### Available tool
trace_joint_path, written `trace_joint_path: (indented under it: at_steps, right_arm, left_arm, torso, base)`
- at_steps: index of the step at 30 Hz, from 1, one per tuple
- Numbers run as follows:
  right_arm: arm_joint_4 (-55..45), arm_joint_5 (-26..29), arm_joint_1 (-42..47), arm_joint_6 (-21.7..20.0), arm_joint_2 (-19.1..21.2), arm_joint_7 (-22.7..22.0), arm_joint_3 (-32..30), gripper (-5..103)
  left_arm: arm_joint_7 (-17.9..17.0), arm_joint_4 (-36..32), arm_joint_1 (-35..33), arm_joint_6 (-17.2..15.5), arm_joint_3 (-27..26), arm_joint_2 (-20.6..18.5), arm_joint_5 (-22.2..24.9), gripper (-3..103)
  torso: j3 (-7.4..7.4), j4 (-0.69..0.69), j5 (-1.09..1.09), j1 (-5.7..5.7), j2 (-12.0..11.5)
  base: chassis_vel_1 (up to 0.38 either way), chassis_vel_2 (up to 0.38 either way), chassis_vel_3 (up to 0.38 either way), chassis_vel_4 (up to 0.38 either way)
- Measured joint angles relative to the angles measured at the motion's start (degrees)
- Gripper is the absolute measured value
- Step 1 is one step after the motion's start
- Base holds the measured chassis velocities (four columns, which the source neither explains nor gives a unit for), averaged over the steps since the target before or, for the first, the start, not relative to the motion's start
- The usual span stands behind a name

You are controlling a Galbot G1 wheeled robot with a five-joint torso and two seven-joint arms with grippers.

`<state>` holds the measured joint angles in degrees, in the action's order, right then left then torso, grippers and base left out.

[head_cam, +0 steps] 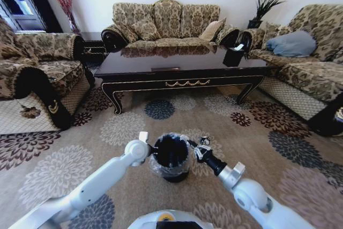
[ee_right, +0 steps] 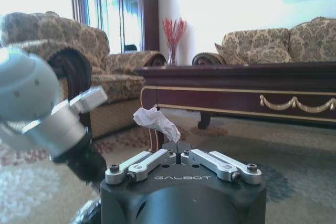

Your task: Move to the front of the table and pick up the trash from the floor, then place it into the trash bin.

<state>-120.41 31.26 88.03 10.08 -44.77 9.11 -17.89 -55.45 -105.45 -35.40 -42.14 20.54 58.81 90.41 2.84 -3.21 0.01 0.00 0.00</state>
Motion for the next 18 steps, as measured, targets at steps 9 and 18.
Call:
trace_joint_path:
  at_steps: [9,18]
  right_arm:
    - [4.11,-4.77,1.48,2.12,-0.81,1.01,0.56,0]
    - [2.76,-5.7,3.68,1.88,-1.43,0.58,0.45,-3]
  left_arm:
    - [-1.39,-1.73,3.31,0.0,4.96,0.52,2.98,0]
    - [-1.48,-2.59,2.72,0.0,4.55,-0.91,3.49,0]
  torso:
    - [0.0,0.0,-0.01,0.0,0.0]
    - [0.0,0.0,-0.02,0.0,0.0]
  base:
    - [0.0,0.0,0.0,0.0]
    - [0.0,0.0,0.0,0.0]
